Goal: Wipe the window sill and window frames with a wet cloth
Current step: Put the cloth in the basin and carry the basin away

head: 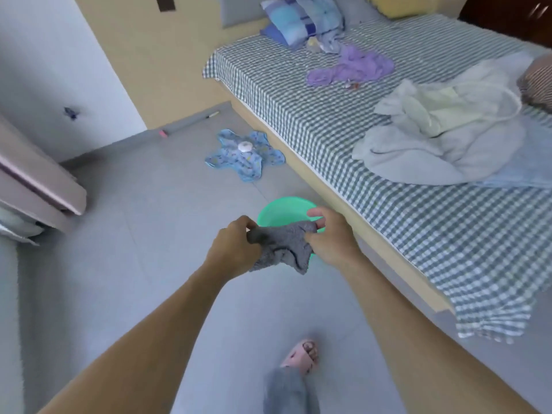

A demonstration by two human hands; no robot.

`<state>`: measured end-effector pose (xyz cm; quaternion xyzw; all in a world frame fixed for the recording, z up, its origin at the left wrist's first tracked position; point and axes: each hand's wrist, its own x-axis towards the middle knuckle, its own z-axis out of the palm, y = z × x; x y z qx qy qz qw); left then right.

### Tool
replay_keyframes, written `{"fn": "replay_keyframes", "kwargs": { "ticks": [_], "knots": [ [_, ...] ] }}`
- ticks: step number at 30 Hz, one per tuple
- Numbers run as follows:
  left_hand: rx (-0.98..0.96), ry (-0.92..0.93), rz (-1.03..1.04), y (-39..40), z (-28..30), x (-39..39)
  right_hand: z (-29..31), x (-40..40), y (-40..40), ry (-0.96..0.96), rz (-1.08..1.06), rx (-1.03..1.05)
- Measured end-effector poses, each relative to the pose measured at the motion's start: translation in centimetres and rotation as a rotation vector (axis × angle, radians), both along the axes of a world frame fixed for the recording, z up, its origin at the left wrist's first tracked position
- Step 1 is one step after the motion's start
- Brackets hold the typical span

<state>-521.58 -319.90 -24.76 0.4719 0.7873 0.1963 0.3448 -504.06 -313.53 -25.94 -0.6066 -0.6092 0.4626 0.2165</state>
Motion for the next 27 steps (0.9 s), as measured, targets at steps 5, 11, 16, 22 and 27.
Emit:
{"fn": "replay_keyframes", "kwargs": {
  "ticks": [5, 11, 16, 22, 27],
  "knots": [
    [-0.088, 0.015, -0.025, 15.2, -14.7, 0.4, -15.9, -0.2, 13.9, 0.118, -0.228, -0.210],
    [-0.140, 0.044, -0.090, 27.2, -32.8, -1.3, -33.9, -2.5, 23.1, 0.058, -0.381, -0.364],
    [-0.198, 0.016, -0.206, 34.9, -46.7, -3.8, -46.6, -4.7, 28.9, -0.112, -0.357, -0.322],
    [-0.296, 0.140, -0.475, 41.4, -60.1, -6.8, -60.6, -7.3, 33.4, -0.141, -0.506, -0.404],
    [-0.173, 0.605, -0.617, 42.9, -63.6, -10.4, -62.9, -8.0, 32.8, -0.667, -0.396, -0.292]
  ]
}}
